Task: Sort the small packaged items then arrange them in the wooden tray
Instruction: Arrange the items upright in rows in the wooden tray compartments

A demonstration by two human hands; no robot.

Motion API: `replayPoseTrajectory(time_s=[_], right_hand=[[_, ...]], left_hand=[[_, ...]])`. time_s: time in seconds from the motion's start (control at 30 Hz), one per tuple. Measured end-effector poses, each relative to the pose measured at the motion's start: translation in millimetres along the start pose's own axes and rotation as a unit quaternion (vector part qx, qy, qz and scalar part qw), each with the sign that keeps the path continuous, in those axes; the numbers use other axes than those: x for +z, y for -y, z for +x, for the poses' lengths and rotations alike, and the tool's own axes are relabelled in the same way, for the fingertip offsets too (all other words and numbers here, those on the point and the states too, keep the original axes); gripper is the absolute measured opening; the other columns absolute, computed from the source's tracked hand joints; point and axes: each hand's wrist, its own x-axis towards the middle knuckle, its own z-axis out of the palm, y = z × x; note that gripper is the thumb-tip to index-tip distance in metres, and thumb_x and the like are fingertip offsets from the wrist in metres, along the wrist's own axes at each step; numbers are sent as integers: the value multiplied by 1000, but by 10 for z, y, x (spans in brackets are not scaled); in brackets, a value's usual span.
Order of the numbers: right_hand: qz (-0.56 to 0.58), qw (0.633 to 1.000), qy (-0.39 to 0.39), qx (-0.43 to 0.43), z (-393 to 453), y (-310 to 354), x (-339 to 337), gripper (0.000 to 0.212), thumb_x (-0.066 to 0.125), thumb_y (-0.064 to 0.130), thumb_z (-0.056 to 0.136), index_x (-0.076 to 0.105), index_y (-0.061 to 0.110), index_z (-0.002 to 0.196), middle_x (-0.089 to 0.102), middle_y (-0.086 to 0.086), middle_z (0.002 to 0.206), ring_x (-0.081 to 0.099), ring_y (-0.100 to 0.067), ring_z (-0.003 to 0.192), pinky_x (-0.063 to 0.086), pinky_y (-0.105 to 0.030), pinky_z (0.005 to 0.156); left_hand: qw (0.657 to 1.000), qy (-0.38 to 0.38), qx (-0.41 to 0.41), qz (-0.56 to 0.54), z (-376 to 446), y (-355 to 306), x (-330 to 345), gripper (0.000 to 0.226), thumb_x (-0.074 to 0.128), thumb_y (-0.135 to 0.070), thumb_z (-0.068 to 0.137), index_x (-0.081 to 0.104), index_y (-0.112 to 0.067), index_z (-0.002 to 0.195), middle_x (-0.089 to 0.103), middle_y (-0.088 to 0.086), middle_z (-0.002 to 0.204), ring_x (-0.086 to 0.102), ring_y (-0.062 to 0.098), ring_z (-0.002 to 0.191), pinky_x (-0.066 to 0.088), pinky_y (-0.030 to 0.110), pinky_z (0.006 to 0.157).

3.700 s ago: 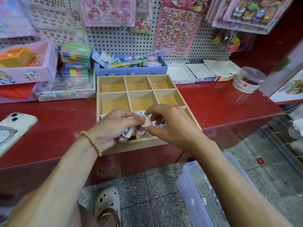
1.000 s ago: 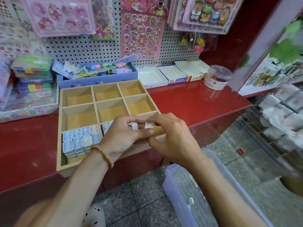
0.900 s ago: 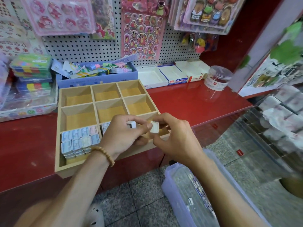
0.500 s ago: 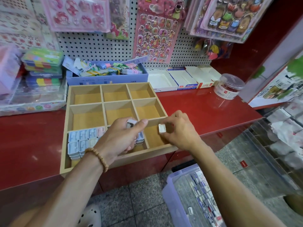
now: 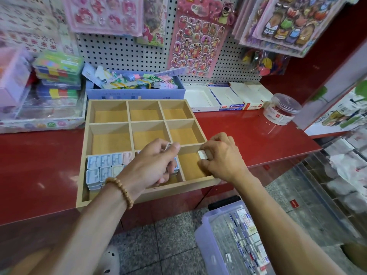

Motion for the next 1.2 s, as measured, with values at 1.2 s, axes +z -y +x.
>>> replayPoseTrajectory(time_s=[1.2], right_hand=[[493, 868, 10, -49, -658, 295, -338, 36, 82, 3, 78, 69, 22, 106, 66, 6, 79, 52, -8, 63, 46, -22, 58]], left_hand=[[993, 108, 21, 38, 59, 39, 214, 36, 56, -30, 97, 64, 5, 99, 48, 1, 65, 35, 11, 55, 26, 16, 39]])
